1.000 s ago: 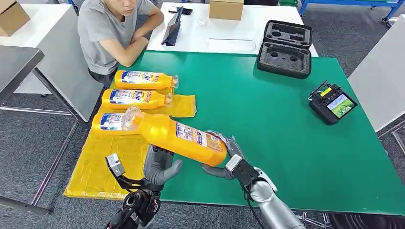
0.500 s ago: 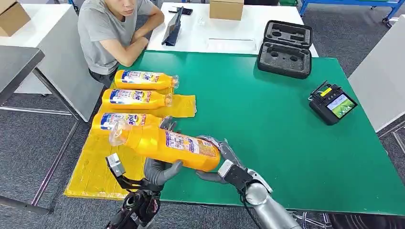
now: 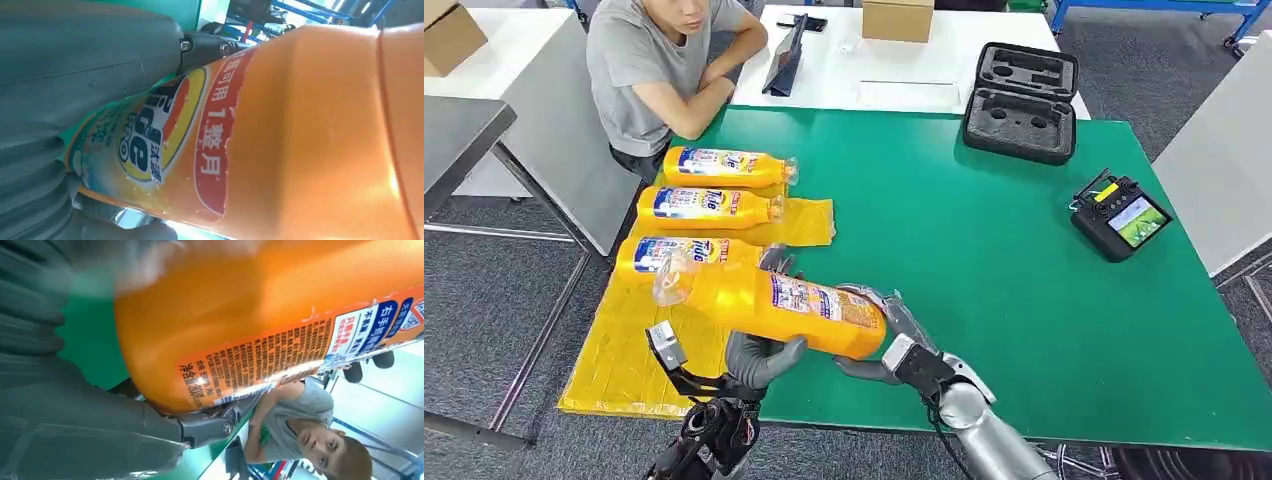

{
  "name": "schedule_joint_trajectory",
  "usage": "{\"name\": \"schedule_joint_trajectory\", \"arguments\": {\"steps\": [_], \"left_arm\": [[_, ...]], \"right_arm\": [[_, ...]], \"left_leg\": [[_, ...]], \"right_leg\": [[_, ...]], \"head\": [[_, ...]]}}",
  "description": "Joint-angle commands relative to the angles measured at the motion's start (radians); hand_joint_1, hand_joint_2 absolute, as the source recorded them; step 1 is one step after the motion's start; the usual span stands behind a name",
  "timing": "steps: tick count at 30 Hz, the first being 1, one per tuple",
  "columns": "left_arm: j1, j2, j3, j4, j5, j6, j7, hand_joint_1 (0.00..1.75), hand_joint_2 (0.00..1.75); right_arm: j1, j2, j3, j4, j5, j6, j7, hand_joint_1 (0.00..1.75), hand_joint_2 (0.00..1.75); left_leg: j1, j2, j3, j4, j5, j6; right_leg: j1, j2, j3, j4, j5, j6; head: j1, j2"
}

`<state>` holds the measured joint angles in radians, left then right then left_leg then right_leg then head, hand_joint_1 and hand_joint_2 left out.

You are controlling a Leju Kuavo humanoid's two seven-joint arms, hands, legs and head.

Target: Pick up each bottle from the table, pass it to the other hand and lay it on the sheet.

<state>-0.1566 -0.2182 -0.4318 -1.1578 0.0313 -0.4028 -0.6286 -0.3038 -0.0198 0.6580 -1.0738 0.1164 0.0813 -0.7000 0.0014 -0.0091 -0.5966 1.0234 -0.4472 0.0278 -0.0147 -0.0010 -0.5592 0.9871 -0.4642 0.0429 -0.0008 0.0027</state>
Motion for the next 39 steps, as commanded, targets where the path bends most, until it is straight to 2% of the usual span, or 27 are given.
{"name": "schedule_joint_trajectory", "arguments": {"steps": [1, 3, 4, 5, 6, 10, 13, 14, 16, 19, 22, 24, 26, 39], "left_arm": [[-0.029, 0.018, -0.017, 0.045, -0.003, -0.012, -0.069, 0.00, 1.75], [-0.032, 0.013, -0.006, 0.059, 0.005, -0.014, -0.069, 0.07, 1.75], [-0.034, 0.010, 0.000, 0.066, 0.008, -0.017, -0.069, 1.64, 1.75], [-0.034, 0.012, -0.004, 0.064, 0.008, -0.028, -0.069, 1.75, 1.75], [-0.028, 0.013, -0.001, 0.044, 0.002, -0.019, -0.069, 1.75, 1.75], [-0.028, 0.013, -0.001, 0.044, 0.002, -0.019, -0.069, 1.75, 1.75], [-0.019, 0.007, 0.012, 0.035, 0.006, -0.014, -0.069, 1.75, 1.75], [-0.019, 0.006, 0.013, 0.035, 0.006, -0.014, -0.069, 1.75, 1.75], [-0.019, 0.007, 0.013, 0.035, 0.004, -0.018, -0.069, 1.75, 1.75], [-0.019, 0.007, 0.013, 0.035, 0.004, -0.018, -0.069, 1.75, 1.75], [-0.020, 0.011, 0.004, 0.028, -0.004, -0.019, -0.069, 1.75, 1.75], [-0.023, 0.012, 0.001, 0.028, -0.003, -0.024, -0.069, 1.75, 1.75], [-0.028, 0.013, 0.000, 0.029, -0.005, -0.019, -0.069, 1.75, 1.75], [-0.131, 0.135, -0.117, 0.011, -0.101, 0.196, -0.069, 1.75, 1.75]], "right_arm": [[-0.049, -0.021, 0.030, 0.012, -0.008, -0.012, 0.002, 1.38, 1.75], [-0.045, -0.019, 0.027, 0.010, -0.004, -0.011, 0.002, 1.31, 1.75], [-0.041, -0.018, 0.025, 0.009, -0.002, -0.012, 0.002, 1.20, 1.75], [-0.040, -0.018, 0.025, 0.007, -0.002, -0.010, 0.002, 1.17, 1.75], [-0.038, -0.016, 0.023, 0.008, -0.001, -0.009, 0.002, 1.10, 1.75], [-0.038, -0.016, 0.023, 0.008, -0.001, -0.009, 0.002, 1.10, 1.75], [-0.035, -0.021, 0.020, 0.002, -0.003, -0.010, 0.002, 0.98, 1.75], [-0.033, -0.023, 0.017, -0.002, -0.006, -0.011, 0.002, 0.82, 1.75], [-0.024, -0.027, 0.010, -0.011, -0.012, -0.014, 0.002, 0.63, 1.75], [-0.024, -0.027, 0.010, -0.011, -0.012, -0.014, 0.002, 0.63, 1.75], [-0.014, -0.034, 0.005, -0.021, -0.012, -0.018, 0.002, 0.49, 1.75], [-0.009, -0.038, 0.001, -0.028, -0.015, -0.020, 0.002, 0.31, 1.75], [-0.002, -0.040, -0.006, -0.035, -0.019, -0.026, 0.002, 0.00, 1.75], [0.089, 0.004, -0.100, -0.110, -0.029, -0.040, 0.002, 0.00, 1.75]], "left_leg": [[0.000, 0.002, 0.002, -0.001, 0.000, -0.001], [0.001, 0.002, 0.002, 0.000, 0.000, -0.001], [0.000, 0.001, 0.001, 0.000, 0.000, -0.001], [0.001, 0.002, 0.002, -0.001, 0.000, -0.002], [0.001, 0.003, 0.003, 0.000, 0.000, -0.002], [0.001, 0.001, 0.001, 0.000, 0.000, -0.001], [0.000, 0.001, 0.001, 0.000, 0.000, -0.001], [0.000, 0.001, 0.001, 0.000, 0.000, -0.001], [0.001, 0.002, 0.003, -0.001, -0.001, -0.002], [0.000, 0.001, 0.002, 0.000, 0.000, -0.001], [0.000, 0.001, 0.002, -0.001, 0.000, -0.001], [0.000, 0.000, 0.001, 0.000, 0.000, -0.001], [0.001, 0.000, 0.002, -0.001, 0.000, -0.001], [0.001, 0.001, 0.003, -0.001, 0.000, -0.002]], "right_leg": [[0.001, 0.001, 0.002, -0.001, 0.000, -0.002], [0.001, 0.001, 0.002, -0.001, 0.000, -0.002], [0.001, 0.001, 0.001, 0.000, 0.000, -0.002], [0.001, 0.001, 0.002, -0.001, 0.000, -0.002], [0.001, 0.002, 0.002, -0.001, 0.000, -0.003], [0.001, 0.001, 0.001, -0.001, 0.000, -0.002], [0.000, 0.000, 0.001, 0.000, 0.000, -0.001], [0.000, 0.001, 0.001, 0.000, 0.000, -0.002], [0.001, 0.001, 0.003, -0.001, 0.000, -0.003], [0.001, 0.000, 0.001, -0.001, 0.000, -0.002], [0.001, 0.001, 0.002, -0.001, 0.000, -0.002], [0.000, 0.000, 0.001, 0.000, 0.000, -0.001], [0.001, -0.001, 0.002, -0.001, 0.000, -0.002], [0.002, 0.000, 0.002, -0.001, 0.000, -0.003]], "head": [[0.000, 0.000], [0.000, 0.000], [0.000, 0.000], [0.000, 0.000], [0.000, 0.000], [0.000, 0.000], [0.000, 0.000], [0.000, 0.000], [0.000, 0.000], [0.000, 0.000], [0.000, 0.000], [0.000, 0.000], [0.000, 0.000], [0.000, 0.000]]}}
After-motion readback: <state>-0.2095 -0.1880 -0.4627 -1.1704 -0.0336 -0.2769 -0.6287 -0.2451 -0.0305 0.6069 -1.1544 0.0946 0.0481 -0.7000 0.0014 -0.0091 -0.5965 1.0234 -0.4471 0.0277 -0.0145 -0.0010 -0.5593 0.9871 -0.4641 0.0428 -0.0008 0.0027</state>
